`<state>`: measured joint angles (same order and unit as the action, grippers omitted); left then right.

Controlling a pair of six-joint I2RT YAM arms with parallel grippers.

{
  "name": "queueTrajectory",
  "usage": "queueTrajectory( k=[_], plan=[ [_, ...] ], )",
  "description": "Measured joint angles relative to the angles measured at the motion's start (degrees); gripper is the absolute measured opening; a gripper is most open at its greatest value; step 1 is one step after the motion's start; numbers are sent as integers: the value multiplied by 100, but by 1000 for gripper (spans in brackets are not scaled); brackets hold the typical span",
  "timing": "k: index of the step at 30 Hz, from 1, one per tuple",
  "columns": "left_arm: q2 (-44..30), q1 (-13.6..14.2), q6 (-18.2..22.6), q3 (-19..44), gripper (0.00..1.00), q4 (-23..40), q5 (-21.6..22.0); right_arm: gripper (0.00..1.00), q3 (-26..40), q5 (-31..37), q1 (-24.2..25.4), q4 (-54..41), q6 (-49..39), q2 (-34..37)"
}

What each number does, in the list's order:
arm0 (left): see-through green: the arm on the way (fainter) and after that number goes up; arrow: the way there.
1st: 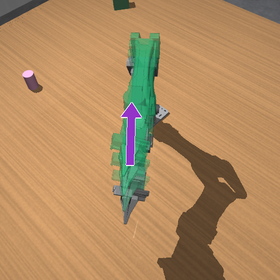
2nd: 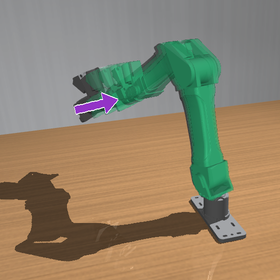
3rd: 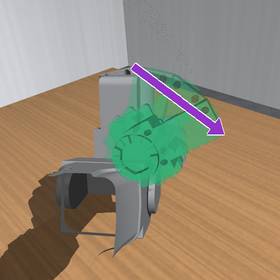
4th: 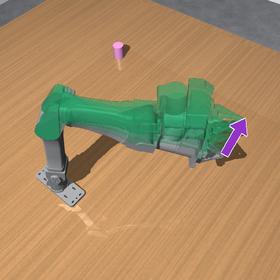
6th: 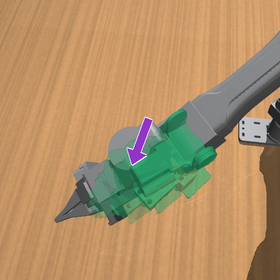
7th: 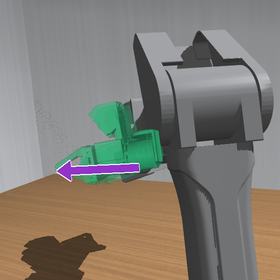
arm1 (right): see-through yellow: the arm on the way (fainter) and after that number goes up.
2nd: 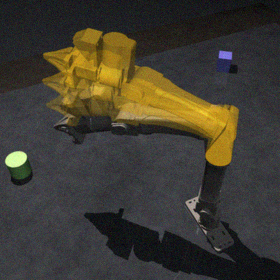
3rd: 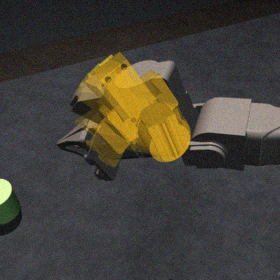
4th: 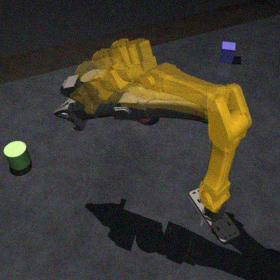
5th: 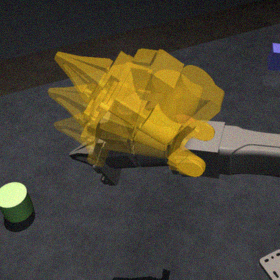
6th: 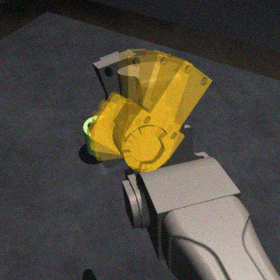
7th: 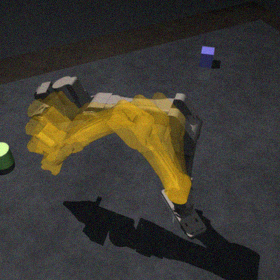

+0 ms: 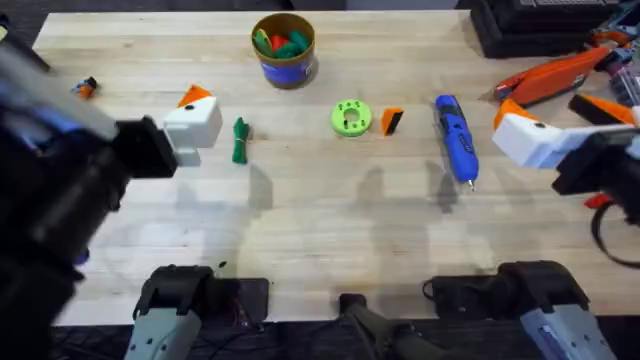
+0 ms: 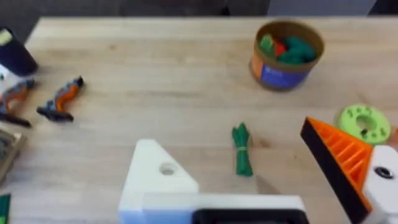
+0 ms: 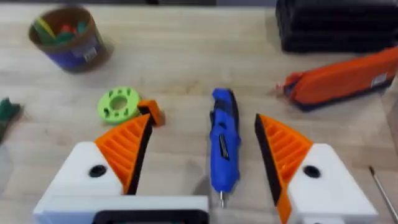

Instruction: Pick up the gripper from the table and insert it into the empty holder that is missing its gripper. Then pick up a screw, insert it into the mounting hole, and use the screwdriver to tighten it. Finally, clean up the table by picking up the vegetable and placing it into the bucket.

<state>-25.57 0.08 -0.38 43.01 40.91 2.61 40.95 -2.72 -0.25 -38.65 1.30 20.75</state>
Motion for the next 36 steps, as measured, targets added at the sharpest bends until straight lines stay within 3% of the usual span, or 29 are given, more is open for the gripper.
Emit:
queueTrajectory(
  k=[6,15,27,36],
  plan=[
    [-1432,0,0,734,985,730,22,956,1038,-15,0,-1068,-4,1495],
    [-2693,0,0,1082,985,865,22,956,1738,-15,0,-1645,-28,3129],
    [-3411,13,0,1086,985,865,-35,955,1738,-15,0,-1670,-28,3717],
    [-4194,444,-214,1095,985,882,-119,990,1740,-15,0,-1646,-31,3766]
  ],
)
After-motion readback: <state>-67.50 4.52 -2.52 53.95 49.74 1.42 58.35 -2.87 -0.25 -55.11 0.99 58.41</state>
